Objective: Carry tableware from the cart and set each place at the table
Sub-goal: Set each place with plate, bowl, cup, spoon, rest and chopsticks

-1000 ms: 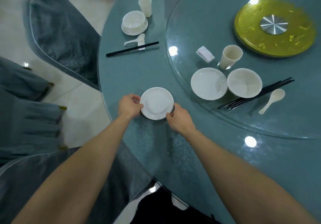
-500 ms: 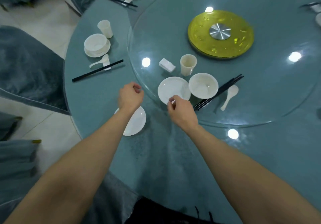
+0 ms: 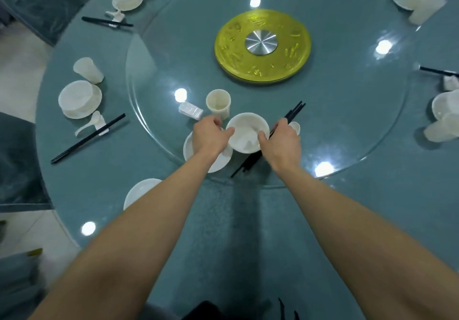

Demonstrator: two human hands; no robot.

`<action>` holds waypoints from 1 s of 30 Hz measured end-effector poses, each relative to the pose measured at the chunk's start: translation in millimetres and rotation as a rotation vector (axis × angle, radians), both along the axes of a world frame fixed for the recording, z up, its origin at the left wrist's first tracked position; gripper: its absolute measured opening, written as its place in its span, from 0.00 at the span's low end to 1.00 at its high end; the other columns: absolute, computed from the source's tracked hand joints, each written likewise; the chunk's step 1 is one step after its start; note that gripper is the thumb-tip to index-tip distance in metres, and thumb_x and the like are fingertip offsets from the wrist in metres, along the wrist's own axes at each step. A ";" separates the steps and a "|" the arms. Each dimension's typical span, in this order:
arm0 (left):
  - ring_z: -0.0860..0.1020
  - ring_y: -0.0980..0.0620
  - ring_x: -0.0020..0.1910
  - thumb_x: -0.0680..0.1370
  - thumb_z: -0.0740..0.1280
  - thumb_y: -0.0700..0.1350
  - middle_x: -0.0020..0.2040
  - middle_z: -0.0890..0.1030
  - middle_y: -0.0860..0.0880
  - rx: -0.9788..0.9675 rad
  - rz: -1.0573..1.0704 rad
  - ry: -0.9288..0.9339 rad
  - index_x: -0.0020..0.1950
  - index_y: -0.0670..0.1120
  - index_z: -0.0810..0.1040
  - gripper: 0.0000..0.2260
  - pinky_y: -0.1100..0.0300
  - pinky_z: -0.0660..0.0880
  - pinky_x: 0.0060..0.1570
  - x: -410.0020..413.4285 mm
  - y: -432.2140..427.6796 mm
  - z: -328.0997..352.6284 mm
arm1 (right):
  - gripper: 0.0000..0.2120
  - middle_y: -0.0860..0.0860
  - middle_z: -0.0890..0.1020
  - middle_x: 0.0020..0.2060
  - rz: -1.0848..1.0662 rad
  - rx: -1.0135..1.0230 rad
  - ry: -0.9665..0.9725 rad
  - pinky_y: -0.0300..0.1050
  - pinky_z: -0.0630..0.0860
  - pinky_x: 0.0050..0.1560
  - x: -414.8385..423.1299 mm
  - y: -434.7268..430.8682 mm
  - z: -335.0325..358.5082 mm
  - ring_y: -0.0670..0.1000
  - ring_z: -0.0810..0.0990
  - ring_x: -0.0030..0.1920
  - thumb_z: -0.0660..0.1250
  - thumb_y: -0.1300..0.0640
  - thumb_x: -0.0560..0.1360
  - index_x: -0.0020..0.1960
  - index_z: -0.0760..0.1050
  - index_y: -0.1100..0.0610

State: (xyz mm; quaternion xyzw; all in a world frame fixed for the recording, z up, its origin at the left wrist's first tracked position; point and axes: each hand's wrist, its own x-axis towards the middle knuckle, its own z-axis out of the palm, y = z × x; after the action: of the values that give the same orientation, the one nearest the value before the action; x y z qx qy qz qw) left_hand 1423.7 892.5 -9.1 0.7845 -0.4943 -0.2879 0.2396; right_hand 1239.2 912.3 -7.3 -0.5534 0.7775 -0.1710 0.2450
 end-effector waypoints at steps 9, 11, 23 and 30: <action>0.83 0.49 0.44 0.71 0.74 0.38 0.46 0.87 0.51 -0.021 -0.085 -0.081 0.54 0.48 0.87 0.13 0.51 0.82 0.51 -19.7 0.4 -7.2 | 0.07 0.53 0.78 0.43 0.156 0.000 0.110 0.51 0.70 0.38 -4.1 -12.6 -9.8 0.57 0.73 0.42 0.64 0.55 0.81 0.54 0.74 0.59; 0.84 0.49 0.44 0.71 0.74 0.39 0.46 0.88 0.51 -0.030 -0.097 -0.093 0.54 0.49 0.88 0.13 0.51 0.83 0.51 -19.1 2.0 -5.7 | 0.08 0.55 0.81 0.43 0.178 -0.014 0.185 0.50 0.68 0.38 -4.4 -12.7 -12.1 0.57 0.73 0.41 0.63 0.54 0.81 0.54 0.75 0.59; 0.84 0.48 0.50 0.69 0.74 0.37 0.50 0.86 0.52 0.044 -0.019 -0.101 0.55 0.51 0.83 0.17 0.49 0.82 0.54 -15.3 -2.5 5.8 | 0.06 0.55 0.78 0.40 0.230 -0.065 0.198 0.50 0.69 0.36 1.7 -9.0 -16.4 0.60 0.77 0.39 0.60 0.57 0.83 0.57 0.71 0.59; 0.82 0.49 0.48 0.67 0.75 0.37 0.53 0.83 0.53 0.025 -0.044 -0.099 0.54 0.53 0.80 0.18 0.48 0.82 0.50 -15.3 -3.8 6.4 | 0.07 0.56 0.81 0.40 0.231 -0.087 0.214 0.52 0.72 0.35 0.2 -6.2 -17.1 0.61 0.80 0.41 0.61 0.56 0.83 0.58 0.72 0.59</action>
State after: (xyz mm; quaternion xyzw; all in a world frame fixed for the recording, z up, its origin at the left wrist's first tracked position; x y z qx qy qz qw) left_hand 1408.4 888.7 -2.7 0.7897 -0.5189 -0.2602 0.1985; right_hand 1239.4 906.1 -24.4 -0.6641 0.7223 -0.1154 0.1545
